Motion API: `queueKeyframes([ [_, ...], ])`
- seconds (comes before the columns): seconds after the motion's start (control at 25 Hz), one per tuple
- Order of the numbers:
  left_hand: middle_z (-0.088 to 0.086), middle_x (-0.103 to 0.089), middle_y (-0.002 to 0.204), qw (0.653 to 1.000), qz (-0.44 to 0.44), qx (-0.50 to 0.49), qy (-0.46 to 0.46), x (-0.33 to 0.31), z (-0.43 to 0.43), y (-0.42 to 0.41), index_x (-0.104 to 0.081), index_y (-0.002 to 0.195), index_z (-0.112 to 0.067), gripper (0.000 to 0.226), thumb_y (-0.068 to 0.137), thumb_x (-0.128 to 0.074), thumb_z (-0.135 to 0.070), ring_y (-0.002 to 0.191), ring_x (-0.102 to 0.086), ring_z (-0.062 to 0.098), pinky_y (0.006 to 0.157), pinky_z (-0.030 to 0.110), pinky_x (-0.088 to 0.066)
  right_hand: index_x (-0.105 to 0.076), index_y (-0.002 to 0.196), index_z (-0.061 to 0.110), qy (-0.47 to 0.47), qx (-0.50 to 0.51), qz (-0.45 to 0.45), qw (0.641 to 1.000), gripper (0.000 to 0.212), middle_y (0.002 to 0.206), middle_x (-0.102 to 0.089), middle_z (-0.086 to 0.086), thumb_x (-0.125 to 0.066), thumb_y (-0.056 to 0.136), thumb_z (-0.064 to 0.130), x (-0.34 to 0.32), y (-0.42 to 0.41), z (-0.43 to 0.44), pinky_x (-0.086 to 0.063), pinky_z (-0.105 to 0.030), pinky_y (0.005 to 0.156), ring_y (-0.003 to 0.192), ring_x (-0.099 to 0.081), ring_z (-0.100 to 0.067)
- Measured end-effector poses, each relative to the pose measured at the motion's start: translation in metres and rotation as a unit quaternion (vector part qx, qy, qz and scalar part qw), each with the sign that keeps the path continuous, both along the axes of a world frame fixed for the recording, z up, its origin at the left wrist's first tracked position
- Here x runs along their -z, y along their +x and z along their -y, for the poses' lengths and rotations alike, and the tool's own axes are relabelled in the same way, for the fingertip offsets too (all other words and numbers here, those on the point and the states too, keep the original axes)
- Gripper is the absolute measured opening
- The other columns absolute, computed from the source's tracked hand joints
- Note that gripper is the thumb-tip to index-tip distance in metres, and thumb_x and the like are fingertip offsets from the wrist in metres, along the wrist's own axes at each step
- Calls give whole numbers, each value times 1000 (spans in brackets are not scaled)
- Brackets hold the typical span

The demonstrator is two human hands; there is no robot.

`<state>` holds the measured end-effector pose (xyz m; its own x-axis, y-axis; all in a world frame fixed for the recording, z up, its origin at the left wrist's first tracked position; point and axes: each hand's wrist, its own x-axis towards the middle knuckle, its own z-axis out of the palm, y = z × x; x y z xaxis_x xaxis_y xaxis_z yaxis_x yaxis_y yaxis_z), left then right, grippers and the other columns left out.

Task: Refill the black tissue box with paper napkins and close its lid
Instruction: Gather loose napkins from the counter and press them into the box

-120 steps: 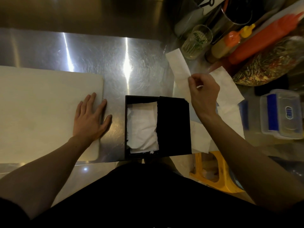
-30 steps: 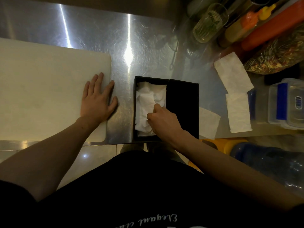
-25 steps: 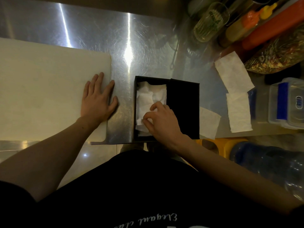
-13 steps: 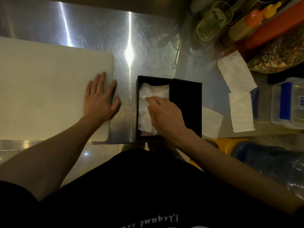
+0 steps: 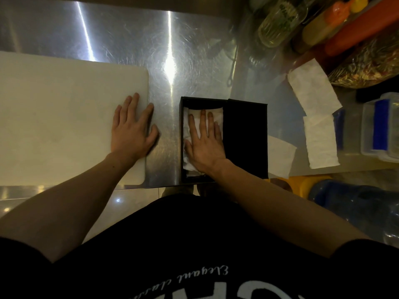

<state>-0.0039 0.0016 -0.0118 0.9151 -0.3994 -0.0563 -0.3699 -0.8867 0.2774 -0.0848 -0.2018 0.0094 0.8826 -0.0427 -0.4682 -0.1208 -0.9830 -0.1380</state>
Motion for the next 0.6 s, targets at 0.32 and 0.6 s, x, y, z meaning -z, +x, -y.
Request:
queueKeyframes([
  [0.32, 20, -20, 160, 1000, -6, 11, 16, -2, 1, 0, -35, 149, -22, 57, 96, -42, -43, 149, -15, 36, 120, 48, -10, -27, 149, 3, 144, 37, 213, 966, 58, 157, -23, -21, -42, 98, 28, -60, -9, 33, -18, -43, 120, 147, -17, -31],
  [0.6, 22, -21, 159, 1000, -8, 3, 15, -6, 3, -1, -36, 148, -21, 59, 93, -39, -44, 148, -16, 38, 119, 49, -11, -55, 128, 8, 122, 195, 279, 932, 36, 116, -58, -14, -54, 95, 23, -41, -30, 153, -47, -42, 93, 108, -52, -26],
])
